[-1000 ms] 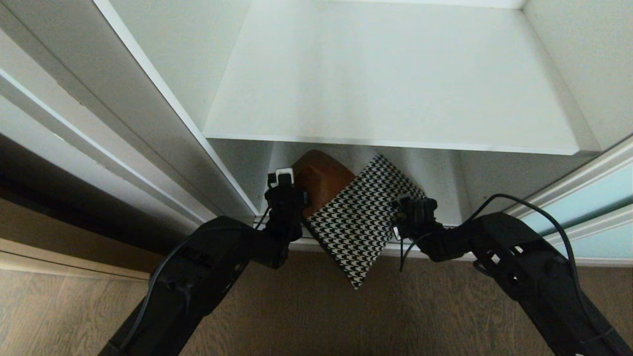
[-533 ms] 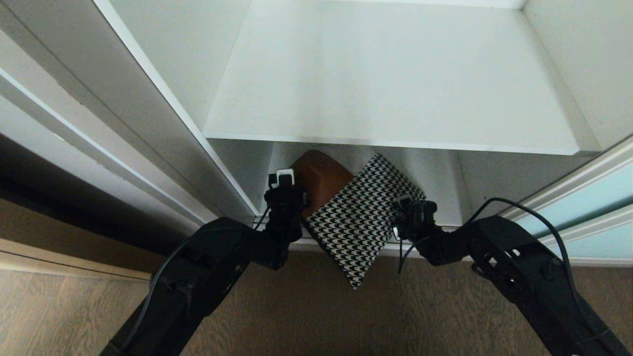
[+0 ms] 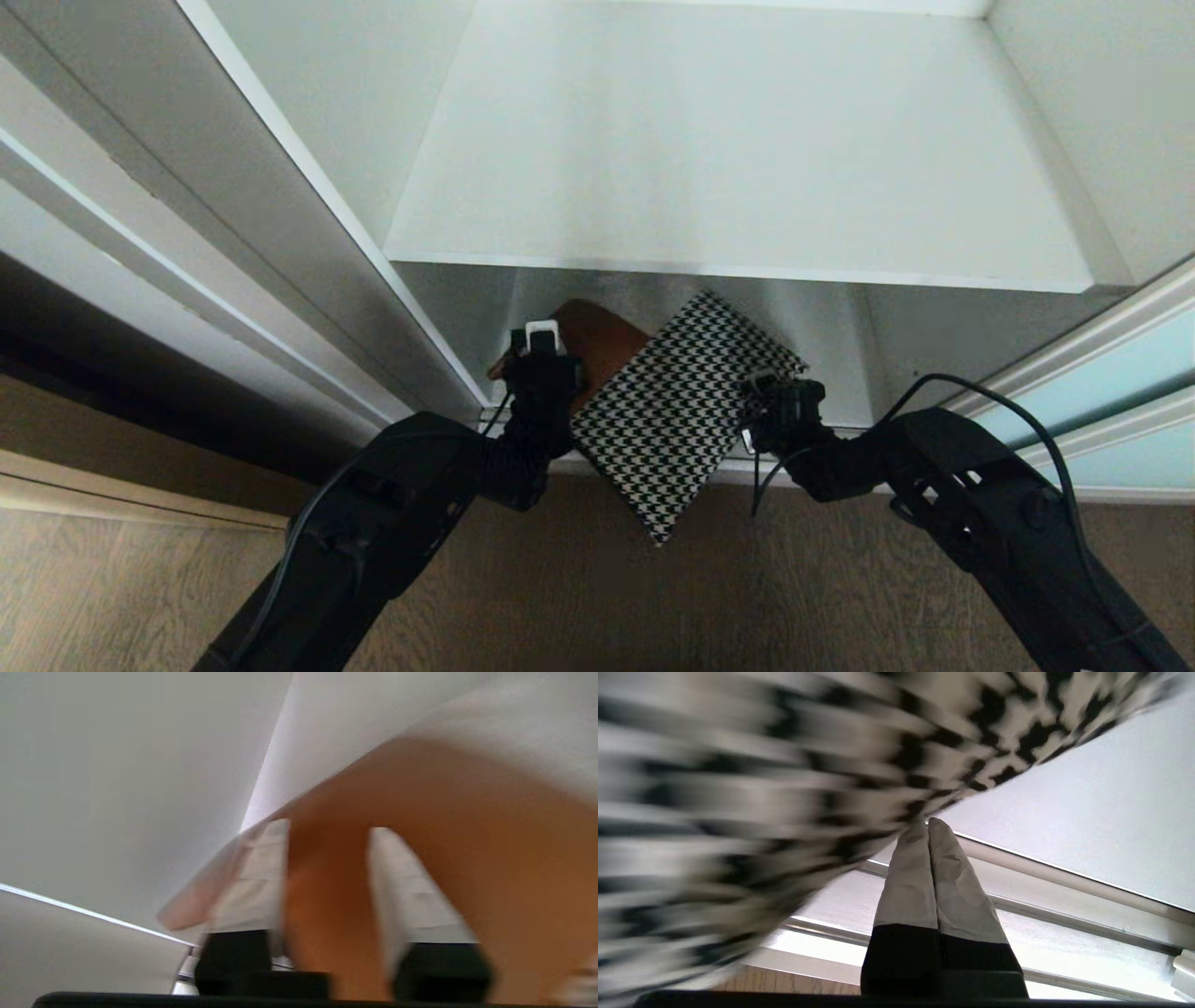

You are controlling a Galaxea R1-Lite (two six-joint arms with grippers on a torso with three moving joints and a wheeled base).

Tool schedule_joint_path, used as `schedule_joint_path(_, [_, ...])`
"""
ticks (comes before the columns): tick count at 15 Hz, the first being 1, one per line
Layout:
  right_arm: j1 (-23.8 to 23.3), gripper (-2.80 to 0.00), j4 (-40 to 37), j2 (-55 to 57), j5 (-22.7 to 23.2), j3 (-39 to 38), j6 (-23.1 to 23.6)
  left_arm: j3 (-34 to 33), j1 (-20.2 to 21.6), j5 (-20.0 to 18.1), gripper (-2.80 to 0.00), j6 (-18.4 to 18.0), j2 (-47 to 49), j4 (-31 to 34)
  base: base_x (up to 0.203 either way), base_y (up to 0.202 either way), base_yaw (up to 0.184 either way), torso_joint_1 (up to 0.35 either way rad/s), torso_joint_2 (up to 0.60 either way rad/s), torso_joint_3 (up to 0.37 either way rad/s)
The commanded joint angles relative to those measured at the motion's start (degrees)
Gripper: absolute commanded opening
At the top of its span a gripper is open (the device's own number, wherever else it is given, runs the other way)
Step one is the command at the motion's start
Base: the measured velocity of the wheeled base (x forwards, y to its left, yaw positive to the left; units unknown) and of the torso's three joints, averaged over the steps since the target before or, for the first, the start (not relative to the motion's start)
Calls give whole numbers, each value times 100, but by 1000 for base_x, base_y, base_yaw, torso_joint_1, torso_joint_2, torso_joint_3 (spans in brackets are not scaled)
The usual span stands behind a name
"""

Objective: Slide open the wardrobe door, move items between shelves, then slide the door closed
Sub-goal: Place the pillow on the lower shelf

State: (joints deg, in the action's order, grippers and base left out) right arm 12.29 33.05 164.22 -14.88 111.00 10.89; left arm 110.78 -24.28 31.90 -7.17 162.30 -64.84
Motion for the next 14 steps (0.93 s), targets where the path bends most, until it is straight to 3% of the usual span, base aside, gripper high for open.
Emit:
schedule_joint_path(1, [-7, -280, 17, -26, 16, 10, 10, -3, 3, 1, 0, 12, 21, -71, 0, 0, 0, 0, 0, 0])
schedule_joint_path(5, [-25, -280, 17, 14, 46, 18, 19, -62, 3, 24, 0, 21, -206, -230, 0, 0, 0, 0, 0, 0])
schedule_joint_path(8, [-25, -280, 17, -4, 56, 19, 19, -975, -98, -118, 0, 63, -621, -378, 0, 0, 0, 0, 0, 0])
schedule_joint_path(11, [-16, -280, 9, 14, 65, 10, -3, -2469, -279, -833, 0, 441, -1252, -314, 0, 0, 0, 0, 0, 0])
schedule_joint_path(13, [-10, -280, 5, 14, 65, 3, -25, -3225, -367, -1636, 0, 738, -1613, -48, 0, 0, 0, 0, 0, 0])
schedule_joint_path(14, [-16, -280, 0, 14, 70, 1, -25, -3334, -388, -1943, -154, 858, -1692, 292, 0, 0, 0, 0, 0, 0])
